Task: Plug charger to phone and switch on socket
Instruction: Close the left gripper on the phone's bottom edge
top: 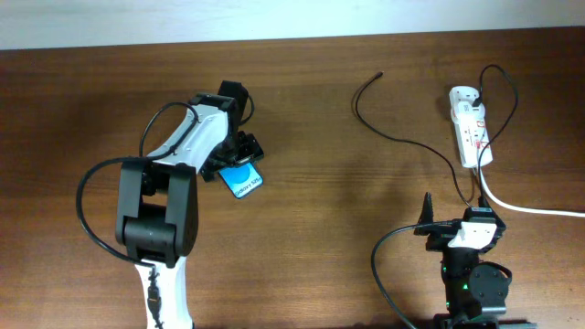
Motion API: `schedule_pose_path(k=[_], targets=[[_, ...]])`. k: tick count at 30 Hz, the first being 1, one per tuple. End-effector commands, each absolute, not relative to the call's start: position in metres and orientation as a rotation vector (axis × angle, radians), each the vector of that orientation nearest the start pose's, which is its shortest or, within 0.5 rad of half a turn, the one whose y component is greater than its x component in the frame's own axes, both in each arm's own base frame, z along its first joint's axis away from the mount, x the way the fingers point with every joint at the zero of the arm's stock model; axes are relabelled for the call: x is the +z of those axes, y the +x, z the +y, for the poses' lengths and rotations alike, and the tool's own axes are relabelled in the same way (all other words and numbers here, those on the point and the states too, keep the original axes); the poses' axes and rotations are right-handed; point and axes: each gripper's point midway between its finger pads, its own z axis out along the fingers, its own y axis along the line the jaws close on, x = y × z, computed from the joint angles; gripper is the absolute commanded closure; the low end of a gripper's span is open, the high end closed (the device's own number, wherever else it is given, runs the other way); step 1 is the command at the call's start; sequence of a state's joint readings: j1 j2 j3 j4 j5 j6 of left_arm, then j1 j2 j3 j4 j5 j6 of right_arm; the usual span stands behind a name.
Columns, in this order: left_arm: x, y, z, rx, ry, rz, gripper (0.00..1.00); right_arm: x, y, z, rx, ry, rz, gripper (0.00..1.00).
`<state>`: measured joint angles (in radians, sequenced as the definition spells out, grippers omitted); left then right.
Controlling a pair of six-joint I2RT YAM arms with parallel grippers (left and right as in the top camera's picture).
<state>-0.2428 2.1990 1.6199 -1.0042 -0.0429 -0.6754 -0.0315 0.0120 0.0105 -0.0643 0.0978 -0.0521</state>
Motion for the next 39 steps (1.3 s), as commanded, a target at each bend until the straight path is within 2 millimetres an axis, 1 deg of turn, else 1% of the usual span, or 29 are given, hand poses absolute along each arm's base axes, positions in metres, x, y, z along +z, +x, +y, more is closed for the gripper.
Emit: schedule_pose_path(k=[1,4,7,12,14,16,19,20,23,25,27,30,31,33,34,37,39], targets=[[-0.054,0.381,-0.062,0.307,-0.692,3.093,0.01,0.157,0.245,-0.026,-0.146,0.071,1.643,0.01],[-0.059,0.383,-0.065,0.265,-0.698,3.087,0.01,0.157,0.245,-0.026,-0.146,0.072,1.643,0.01],[-0.062,0.379,-0.072,0.214,-0.716,3.105,0.01,0.157,0.245,-0.026,-0.146,0.071,1.643,0.01],[-0.065,0.375,-0.07,0.218,-0.732,3.113,0.01,0.157,0.245,-0.026,-0.146,0.072,1.643,0.01],[-0.068,0.367,-0.068,0.238,-0.792,3.117,0.01,0.157,0.245,-0.026,-0.146,0.072,1.643,0.01],[-0.074,0.352,-0.065,0.282,-0.932,3.106,0.01,0.157,0.245,-0.026,-0.146,0.071,1.643,0.01],[-0.083,0.335,-0.061,0.323,-1.068,3.083,0.01,0.157,0.245,-0.026,-0.146,0.072,1.643,0.01],[-0.085,0.331,-0.06,0.334,-1.096,3.079,0.01,0.157,0.245,-0.026,-0.146,0.071,1.643,0.01],[-0.085,0.33,-0.06,0.331,-1.097,3.083,0.0,0.157,0.245,-0.026,-0.146,0.071,1.643,0.01],[-0.085,0.328,-0.065,0.297,-1.107,3.103,0.07,0.157,0.245,-0.026,-0.146,0.072,1.643,0.01],[-0.085,0.327,-0.069,0.264,-1.117,3.118,0.09,0.157,0.245,-0.026,-0.146,0.072,1.643,0.01],[-0.086,0.326,-0.072,0.24,-1.119,3.13,0.16,0.157,0.245,-0.026,-0.146,0.072,1.643,0.02],[-0.086,0.326,-0.072,0.24,-1.119,3.13,0.2,0.157,0.245,-0.026,-0.146,0.072,1.643,0.01],[-0.086,0.326,-0.072,0.242,-1.112,3.132,0.32,0.157,0.245,-0.026,-0.146,0.072,1.643,0.01],[-0.086,0.326,-0.071,0.244,-1.104,3.133,0.35,0.157,0.245,-0.026,-0.146,0.071,1.643,0.02],[-0.085,0.327,-0.071,0.243,-1.06,3.147,0.41,0.157,0.245,-0.026,-0.146,0.072,1.643,0.01],[-0.085,0.328,-0.07,0.239,-1.028,3.159,0.43,0.157,0.245,-0.026,-0.146,0.071,1.643,0.02]])
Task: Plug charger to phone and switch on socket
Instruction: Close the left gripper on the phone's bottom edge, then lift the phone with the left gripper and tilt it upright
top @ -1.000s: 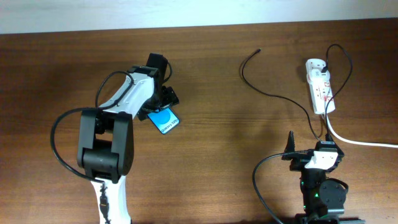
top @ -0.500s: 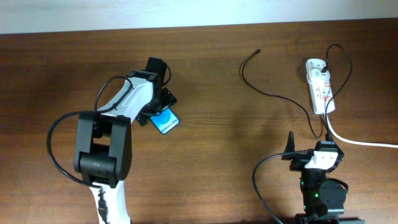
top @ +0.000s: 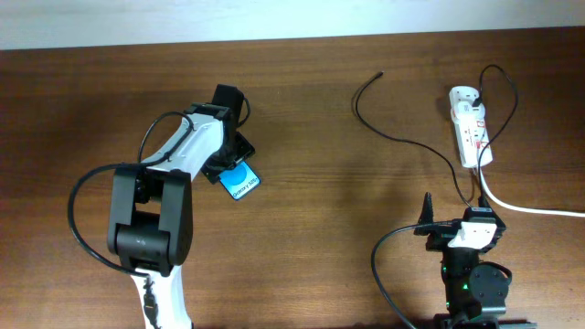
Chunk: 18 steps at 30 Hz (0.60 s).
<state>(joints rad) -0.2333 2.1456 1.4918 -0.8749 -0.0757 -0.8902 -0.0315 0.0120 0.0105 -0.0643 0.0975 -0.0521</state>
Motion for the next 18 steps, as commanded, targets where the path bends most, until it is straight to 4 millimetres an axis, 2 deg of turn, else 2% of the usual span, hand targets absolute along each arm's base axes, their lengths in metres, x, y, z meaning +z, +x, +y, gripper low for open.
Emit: schedule_pose_path(k=[1,6,14,18], targets=[[-0.084,0.328,-0.07,0.235,-1.015,3.164,0.44,0.157,0.245,-0.026,-0.146,0.071,1.643,0.02],[-0.078,0.338,-0.076,0.175,-1.02,3.166,0.43,0.157,0.245,-0.026,-0.146,0.072,1.643,0.01],[-0.048,0.363,-0.085,0.116,-0.971,3.166,0.43,0.157,0.245,-0.026,-0.146,0.072,1.643,0.01],[-0.041,0.369,-0.091,0.066,-0.929,3.183,0.45,0.157,0.245,-0.026,-0.146,0.071,1.643,0.01]])
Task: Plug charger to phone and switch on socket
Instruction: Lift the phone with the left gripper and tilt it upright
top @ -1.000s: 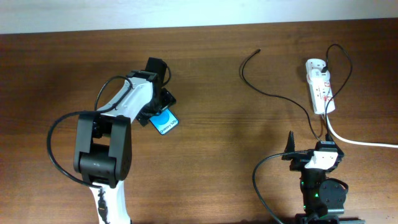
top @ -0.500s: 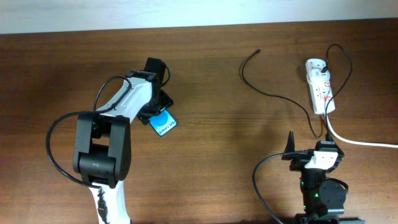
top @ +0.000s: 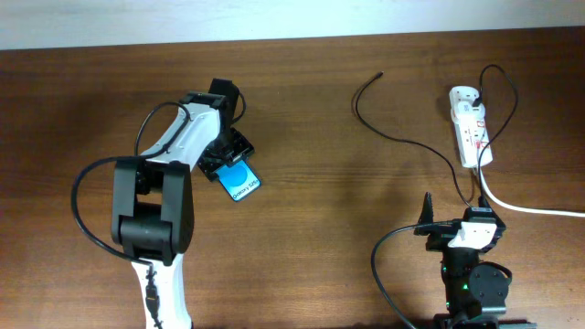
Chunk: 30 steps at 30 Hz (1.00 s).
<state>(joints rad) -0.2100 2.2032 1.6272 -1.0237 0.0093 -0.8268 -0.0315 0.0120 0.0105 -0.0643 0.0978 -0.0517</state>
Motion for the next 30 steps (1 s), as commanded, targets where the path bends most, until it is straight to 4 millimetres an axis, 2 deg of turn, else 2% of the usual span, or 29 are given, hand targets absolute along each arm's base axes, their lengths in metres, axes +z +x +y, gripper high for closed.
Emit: schedule_pose_path(k=[1,5,9,13,17,23,30], targets=[[-0.04,0.368,-0.091,0.07,-0.93,3.187,0.45,0.157,0.245,-0.026,-0.146,0.071,1.643,0.01],[-0.039,0.367,-0.091,0.073,-0.931,3.193,0.45,0.157,0.245,-0.026,-0.146,0.072,1.643,0.01],[-0.033,0.37,-0.1,-0.009,-0.904,3.218,0.45,0.157,0.245,-0.026,-0.146,0.072,1.643,0.01],[-0.018,0.383,-0.109,-0.1,-0.804,3.226,0.45,0.157,0.245,-0.026,-0.146,0.072,1.643,0.01],[0.0,0.39,-0.111,-0.11,-0.732,3.235,0.45,0.157,0.245,-0.026,-0.146,0.072,1.643,0.01],[0.003,0.39,-0.112,-0.116,-0.734,3.24,0.45,0.157,0.245,-0.026,-0.146,0.072,1.643,0.01],[0.01,0.39,-0.123,-0.228,-0.621,3.276,0.44,0.157,0.245,-0.026,-0.146,0.072,1.643,0.01]])
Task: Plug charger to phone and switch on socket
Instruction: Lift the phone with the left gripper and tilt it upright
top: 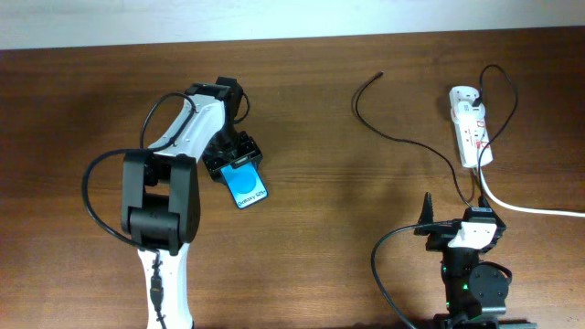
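A phone [248, 185] with a blue screen lies face up at centre left, its long axis nearly upright in the overhead view. My left gripper [233, 155] is over the phone's far end and shut on it. The black charger cable [402, 139] curves across the table, with its free plug tip [379, 75] at the back centre. A white socket strip [469, 126] lies at the far right with the charger plugged in. My right gripper [427, 212] sits folded at the front right, fingers together, holding nothing.
A white mains lead [521, 208] runs from the socket strip to the right edge. The brown table [311, 238] ends at a pale wall along the back. The right arm's base [471, 283] stands at the front right.
The phone has turned with the left gripper: it lay tilted with its near end to the right and now stands more upright, slightly farther right. The right arm has not moved.
The left gripper sat on the phone's far end at every moment, shifting slightly left and back while the phone stayed tilted. By now the phone is turned more upright. The cable, socket strip and right arm stayed put.
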Motion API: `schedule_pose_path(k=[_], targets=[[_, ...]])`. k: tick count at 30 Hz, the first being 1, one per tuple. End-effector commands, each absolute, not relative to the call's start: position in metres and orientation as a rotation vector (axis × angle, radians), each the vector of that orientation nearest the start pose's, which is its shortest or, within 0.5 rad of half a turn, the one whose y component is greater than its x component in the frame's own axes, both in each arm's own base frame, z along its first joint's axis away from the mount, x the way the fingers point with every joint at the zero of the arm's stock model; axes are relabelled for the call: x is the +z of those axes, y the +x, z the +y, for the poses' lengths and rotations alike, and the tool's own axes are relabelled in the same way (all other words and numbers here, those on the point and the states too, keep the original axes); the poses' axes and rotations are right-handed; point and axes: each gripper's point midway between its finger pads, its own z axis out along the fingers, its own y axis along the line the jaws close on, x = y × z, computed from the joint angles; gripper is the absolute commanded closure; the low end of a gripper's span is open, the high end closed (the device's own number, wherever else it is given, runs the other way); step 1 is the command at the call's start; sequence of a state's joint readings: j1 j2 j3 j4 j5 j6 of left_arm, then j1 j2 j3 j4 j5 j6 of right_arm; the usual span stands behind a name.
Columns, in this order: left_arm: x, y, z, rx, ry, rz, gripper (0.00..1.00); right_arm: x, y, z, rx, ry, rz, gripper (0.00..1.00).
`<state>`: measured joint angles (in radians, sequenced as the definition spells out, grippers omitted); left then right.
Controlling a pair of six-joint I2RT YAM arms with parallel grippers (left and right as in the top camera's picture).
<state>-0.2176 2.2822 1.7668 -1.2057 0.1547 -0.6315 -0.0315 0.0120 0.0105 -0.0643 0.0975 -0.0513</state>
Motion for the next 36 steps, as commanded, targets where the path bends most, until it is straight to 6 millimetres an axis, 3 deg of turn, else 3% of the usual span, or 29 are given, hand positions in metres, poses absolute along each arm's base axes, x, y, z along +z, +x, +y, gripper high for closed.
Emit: schedule_pose_path(k=[1,24,36], targets=[[0.011,0.39,-0.124,-0.241,-0.615,3.279,0.44,0.157,0.245,-0.026,-0.146,0.072,1.643,0.01],[0.059,0.387,-0.151,-0.53,-0.432,3.309,0.46,0.157,0.245,-0.026,-0.145,0.072,1.643,0.01],[0.153,0.382,-0.149,-0.599,-0.29,3.106,0.48,0.157,0.245,-0.026,-0.146,0.072,1.643,0.01]])
